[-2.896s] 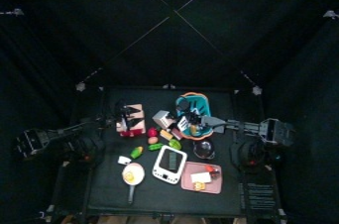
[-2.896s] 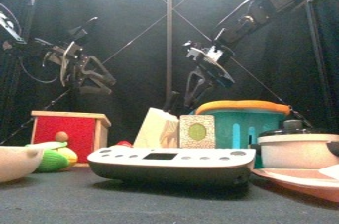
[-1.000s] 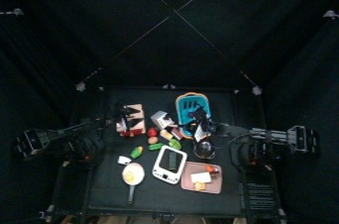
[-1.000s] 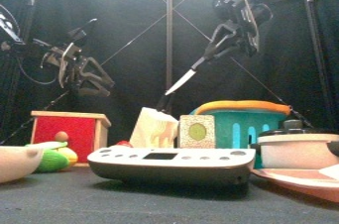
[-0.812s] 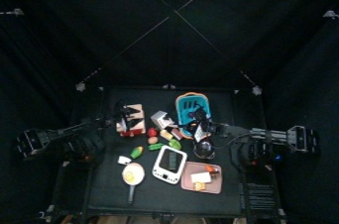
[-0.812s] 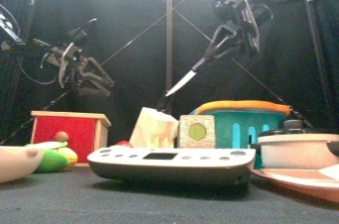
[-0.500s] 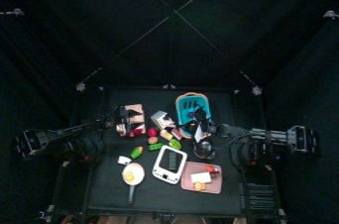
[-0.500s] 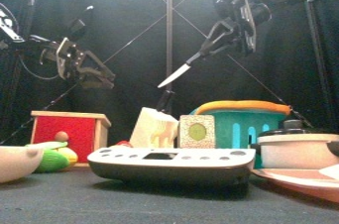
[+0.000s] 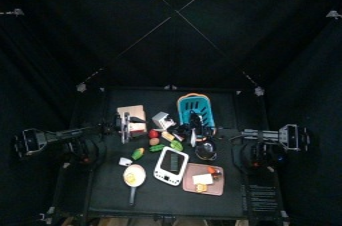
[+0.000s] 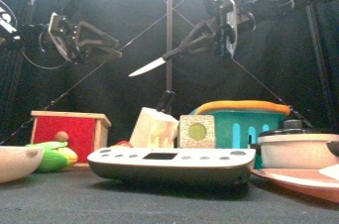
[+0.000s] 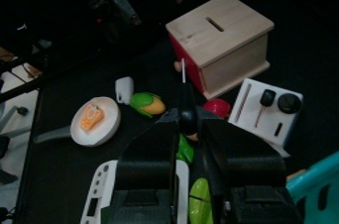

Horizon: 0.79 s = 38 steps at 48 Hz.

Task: Grab pairing knife with other hand

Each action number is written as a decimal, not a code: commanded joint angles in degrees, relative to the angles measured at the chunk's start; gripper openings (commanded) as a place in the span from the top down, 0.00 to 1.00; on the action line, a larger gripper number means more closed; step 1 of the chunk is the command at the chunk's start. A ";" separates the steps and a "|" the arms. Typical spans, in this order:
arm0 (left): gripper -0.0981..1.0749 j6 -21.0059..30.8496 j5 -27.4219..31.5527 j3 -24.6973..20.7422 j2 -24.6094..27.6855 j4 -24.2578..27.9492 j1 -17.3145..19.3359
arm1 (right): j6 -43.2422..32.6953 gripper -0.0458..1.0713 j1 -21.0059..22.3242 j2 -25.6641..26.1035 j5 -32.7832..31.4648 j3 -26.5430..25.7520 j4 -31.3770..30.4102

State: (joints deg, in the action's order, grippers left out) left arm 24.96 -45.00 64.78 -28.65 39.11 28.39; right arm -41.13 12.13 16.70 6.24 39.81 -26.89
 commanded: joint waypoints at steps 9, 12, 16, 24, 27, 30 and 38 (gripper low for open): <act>0.16 -1.05 -0.97 -1.85 0.62 -2.55 -1.85 | 0.18 0.51 0.35 -2.64 1.14 -5.45 -2.55; 0.16 -1.41 -0.97 -1.93 0.88 -2.64 -2.11 | 0.18 0.51 0.35 -3.25 1.23 -6.15 -2.90; 0.16 -1.67 -0.97 -2.11 1.41 -2.72 -2.37 | 0.18 0.51 0.26 -3.69 1.49 -6.77 -3.08; 0.16 -1.67 -1.05 -3.16 3.60 -3.16 -2.29 | 0.18 0.51 0.26 -3.87 3.16 -7.21 -2.99; 0.16 -1.67 -0.97 -3.78 4.75 -3.52 -2.46 | 0.18 0.51 0.26 -3.87 4.04 -7.12 -2.99; 0.16 -1.67 -0.97 -4.48 6.15 -3.69 -2.55 | 0.18 0.51 0.26 -3.87 4.66 -6.94 -2.99; 0.16 -1.67 -0.97 -5.80 8.88 -4.22 -2.55 | 0.18 0.51 0.35 -3.96 5.01 -6.59 -2.99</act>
State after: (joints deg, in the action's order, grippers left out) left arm 23.38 -45.44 60.82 -20.65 35.33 25.93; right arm -41.04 12.39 11.87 10.63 34.19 -29.97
